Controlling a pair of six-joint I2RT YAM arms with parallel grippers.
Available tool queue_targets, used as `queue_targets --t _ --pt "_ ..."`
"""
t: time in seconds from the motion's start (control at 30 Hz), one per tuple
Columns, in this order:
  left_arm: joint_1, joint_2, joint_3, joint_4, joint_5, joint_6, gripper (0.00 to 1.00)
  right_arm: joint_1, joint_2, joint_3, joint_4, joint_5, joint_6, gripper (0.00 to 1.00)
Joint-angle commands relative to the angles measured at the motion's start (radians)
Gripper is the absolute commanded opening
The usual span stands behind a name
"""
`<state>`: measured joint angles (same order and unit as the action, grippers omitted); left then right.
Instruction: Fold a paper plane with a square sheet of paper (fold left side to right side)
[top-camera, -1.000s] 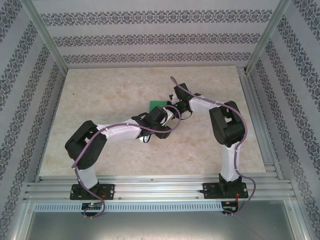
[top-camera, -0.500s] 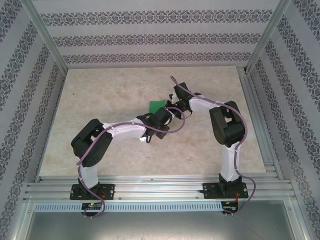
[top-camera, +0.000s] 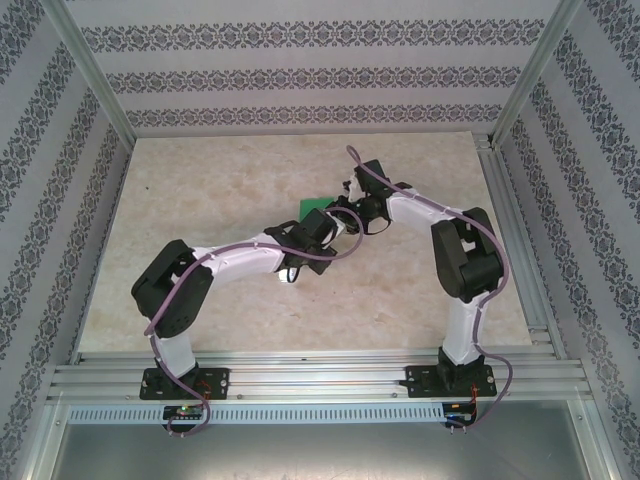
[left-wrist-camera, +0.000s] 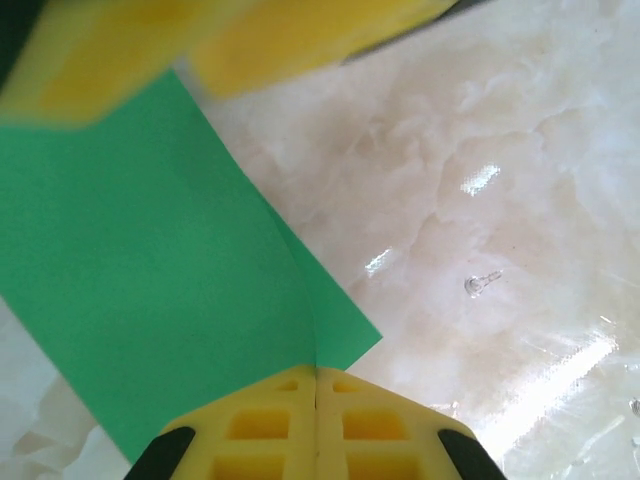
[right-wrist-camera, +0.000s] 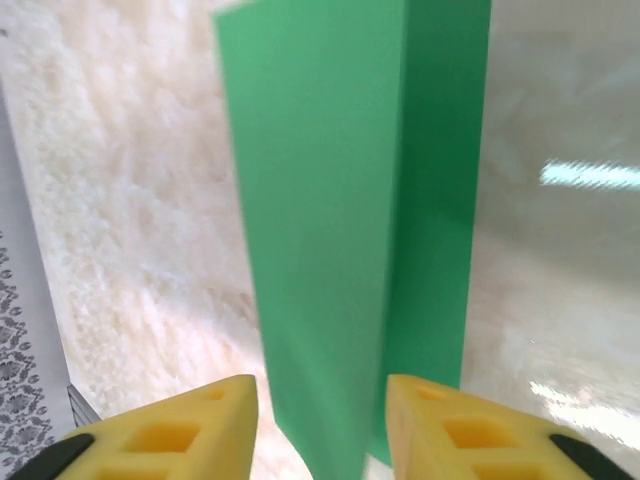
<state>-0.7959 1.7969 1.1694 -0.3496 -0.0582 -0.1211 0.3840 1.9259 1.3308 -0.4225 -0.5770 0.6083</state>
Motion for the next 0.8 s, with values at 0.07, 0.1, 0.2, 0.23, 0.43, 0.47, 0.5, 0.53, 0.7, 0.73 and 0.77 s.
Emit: queue_targets --t 0.07,0.1,0.2,0.23,0.43,0.47,0.5,0.53,0.7,0.73,0.77 --pt "0.071 -0.064 -0.047 0.035 0.149 -0.046 0.01 -0.065 -0.138 -0.094 0.057 0.013 -0.044 0.45" --pt "0.083 -0.068 -0.053 0.041 0.170 -0.052 0.01 -0.073 -0.149 -0.113 0.064 0.010 -0.049 0.44" --pt "0.120 -0.071 -0.066 0.062 0.225 -0.061 0.03 -0.074 -0.164 -0.175 0.100 0.004 -0.048 0.31" --pt "0.132 -0.071 -0.071 0.068 0.245 -0.061 0.03 -0.070 -0.163 -0.196 0.120 -0.005 -0.041 0.26" --pt "0.183 -0.057 -0.070 0.079 0.324 -0.060 0.04 -0.002 -0.124 -0.275 0.218 -0.018 0.008 0.09" --pt "0.188 -0.054 -0.070 0.080 0.327 -0.059 0.05 0.007 -0.118 -0.279 0.225 -0.014 0.014 0.08" --pt "0.195 -0.050 -0.068 0.083 0.333 -0.058 0.05 0.018 -0.111 -0.286 0.236 -0.015 0.021 0.08" --pt "0.202 -0.047 -0.066 0.084 0.336 -0.060 0.05 0.029 -0.103 -0.292 0.247 -0.017 0.029 0.07" --pt "0.220 -0.025 -0.045 0.077 0.352 -0.055 0.05 0.070 -0.066 -0.296 0.269 -0.015 0.047 0.06" --pt "0.223 -0.022 -0.042 0.077 0.352 -0.053 0.05 0.076 -0.057 -0.294 0.270 -0.012 0.047 0.06" --pt "0.225 -0.017 -0.038 0.074 0.351 -0.051 0.05 0.080 -0.050 -0.293 0.269 -0.011 0.051 0.06"
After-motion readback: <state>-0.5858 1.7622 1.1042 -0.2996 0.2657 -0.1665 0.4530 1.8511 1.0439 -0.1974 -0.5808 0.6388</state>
